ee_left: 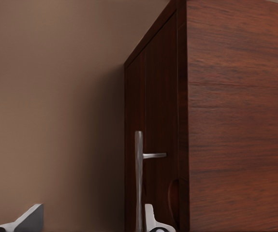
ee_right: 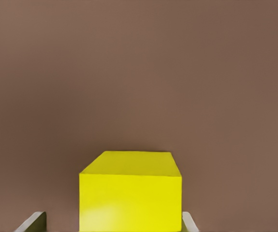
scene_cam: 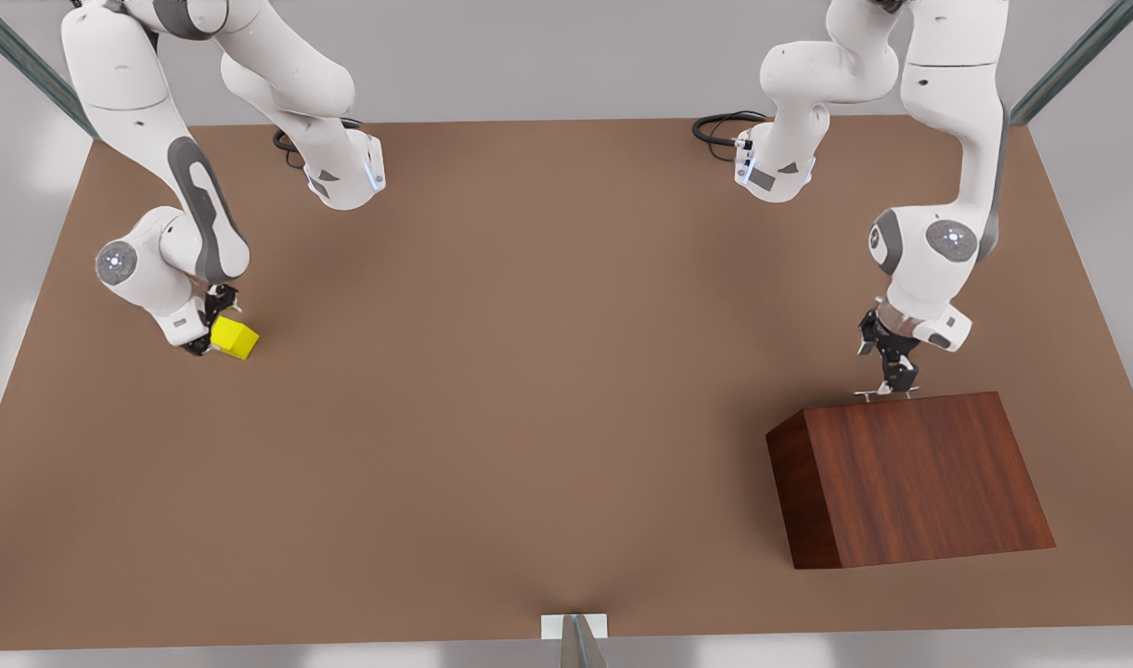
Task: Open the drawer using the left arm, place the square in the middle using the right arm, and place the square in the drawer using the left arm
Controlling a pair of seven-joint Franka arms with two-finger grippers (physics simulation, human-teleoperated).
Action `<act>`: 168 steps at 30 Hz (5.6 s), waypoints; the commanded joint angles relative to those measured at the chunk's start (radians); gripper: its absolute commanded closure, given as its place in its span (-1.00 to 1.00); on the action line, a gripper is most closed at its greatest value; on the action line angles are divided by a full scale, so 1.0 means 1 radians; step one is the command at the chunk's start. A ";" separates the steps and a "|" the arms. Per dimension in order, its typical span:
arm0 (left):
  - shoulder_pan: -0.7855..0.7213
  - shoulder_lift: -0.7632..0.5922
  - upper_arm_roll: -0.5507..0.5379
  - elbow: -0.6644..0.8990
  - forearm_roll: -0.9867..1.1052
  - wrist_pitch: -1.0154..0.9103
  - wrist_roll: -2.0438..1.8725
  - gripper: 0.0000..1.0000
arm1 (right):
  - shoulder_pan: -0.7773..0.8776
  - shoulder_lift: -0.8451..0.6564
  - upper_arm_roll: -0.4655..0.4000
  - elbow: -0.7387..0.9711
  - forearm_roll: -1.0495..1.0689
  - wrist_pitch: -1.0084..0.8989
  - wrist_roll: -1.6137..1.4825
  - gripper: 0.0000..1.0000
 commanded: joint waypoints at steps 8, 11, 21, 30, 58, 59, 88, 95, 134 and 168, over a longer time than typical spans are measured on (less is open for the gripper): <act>0.000 0.030 0.000 0.008 -0.002 0.014 0.000 -1.00 | -0.005 0.033 -0.002 0.001 0.000 0.043 -0.011 -0.65; 0.000 0.030 0.000 0.006 -0.004 0.002 -0.002 -1.00 | -0.006 0.036 -0.002 0.001 0.000 0.042 -0.009 -0.33; 0.001 0.027 0.035 0.002 0.001 -0.032 0.048 -1.00 | 0.002 0.020 0.000 0.004 -0.001 0.031 -0.008 -0.26; 0.000 -0.009 0.035 -0.006 0.001 -0.118 0.046 -1.00 | 0.050 -0.057 0.351 0.058 0.012 -0.070 0.481 -0.26; -0.002 -0.196 0.035 -0.192 0.001 -0.164 0.051 -1.00 | 1.058 0.645 0.279 1.183 0.014 -0.270 1.802 -1.00; -0.002 -0.210 0.035 -0.201 0.001 -0.166 0.052 -1.00 | 1.058 0.630 0.267 1.166 0.015 -0.270 1.831 -1.00; -0.347 0.272 -0.379 0.819 0.001 -0.816 0.675 -1.00 | 0.357 -0.034 0.009 1.077 0.023 -0.997 1.561 -1.00; -0.355 0.438 -0.425 0.879 0.011 -0.784 1.279 -1.00 | 0.365 -0.020 -0.008 1.103 0.022 -0.988 1.555 -1.00; -0.451 0.586 -0.397 0.677 0.321 -0.518 1.479 -1.00 | 0.371 0.009 -0.003 1.106 0.028 -0.923 1.561 -1.00; -0.440 0.158 -0.203 0.706 -0.013 -0.979 1.884 -0.44 | 0.373 0.010 -0.003 1.107 0.026 -0.922 1.561 -1.00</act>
